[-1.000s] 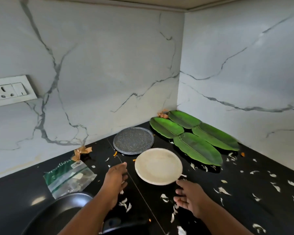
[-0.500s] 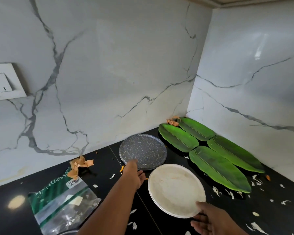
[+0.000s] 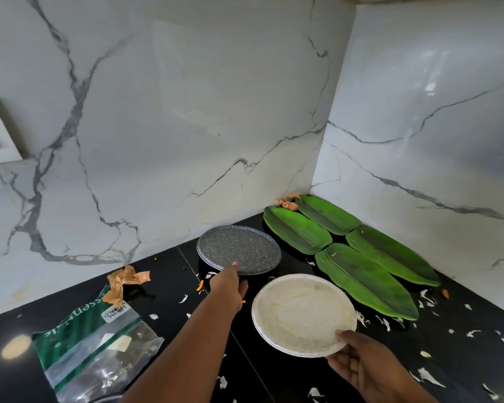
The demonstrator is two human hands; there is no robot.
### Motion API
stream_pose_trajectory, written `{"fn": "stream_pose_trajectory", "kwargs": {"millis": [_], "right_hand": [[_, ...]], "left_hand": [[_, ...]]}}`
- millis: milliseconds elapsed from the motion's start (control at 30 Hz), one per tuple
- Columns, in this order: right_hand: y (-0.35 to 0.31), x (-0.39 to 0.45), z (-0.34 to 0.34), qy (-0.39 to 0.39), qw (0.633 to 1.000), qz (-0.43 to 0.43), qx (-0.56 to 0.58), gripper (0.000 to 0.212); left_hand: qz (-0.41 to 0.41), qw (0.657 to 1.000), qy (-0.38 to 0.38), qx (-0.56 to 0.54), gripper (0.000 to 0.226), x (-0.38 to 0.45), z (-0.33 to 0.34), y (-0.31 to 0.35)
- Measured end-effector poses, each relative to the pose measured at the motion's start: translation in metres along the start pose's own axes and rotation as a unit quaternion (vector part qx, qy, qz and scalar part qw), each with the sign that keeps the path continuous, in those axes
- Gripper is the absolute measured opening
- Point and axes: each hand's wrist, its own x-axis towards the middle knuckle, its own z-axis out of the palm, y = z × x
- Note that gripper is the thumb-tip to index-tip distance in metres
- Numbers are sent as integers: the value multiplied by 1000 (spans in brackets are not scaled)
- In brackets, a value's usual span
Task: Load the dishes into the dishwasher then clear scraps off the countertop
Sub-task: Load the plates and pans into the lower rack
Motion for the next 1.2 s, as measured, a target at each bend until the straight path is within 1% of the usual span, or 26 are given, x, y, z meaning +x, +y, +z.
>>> {"fn": "stream_pose_trajectory", "kwargs": {"millis": [67,200,300,367,467,567,667,767,900,1067,1133,1200], "right_hand": [[0,-11,-9,2,1000,-1,24,25],[-1,-39,-35,18,996,-21,87,19],[3,-63,-57,26,989,-51,138,14],[9,-80,-74,34,982,-67,174,14],[21,-107,-102,53,972,-89,212,14],[37,-134,-133,79,960,-96,251,17],[53,-170,-169,86,952,-102,275,19],[71,-211,-204,101,934,-143,312,11],[118,-266,-259,129,907,-190,353,8],[209,-358,-347,171,876,-209,401,11],[252,-404,-381,195,860,-216,420,13],[294,-451,-411,234,837,-224,441,17]], "left_hand": [[18,999,-37,-28,29,-6,-2,-1],[69,994,-54,-71,33,-24,-3,2],[87,987,-90,-99,40,-46,-1,-4],[89,984,-121,-93,40,-63,0,-17],[78,975,-186,-87,36,-96,1,-40],[66,965,-249,-53,29,-128,5,-69],[37,953,-301,-1,22,-162,8,-104],[14,940,-338,47,10,-200,7,-138],[-2,915,-386,113,11,-266,-8,-189],[-23,884,-430,179,8,-351,-47,-293],[-51,874,-438,202,10,-388,-65,-347],[-88,856,-454,232,11,-425,-81,-398]]}}
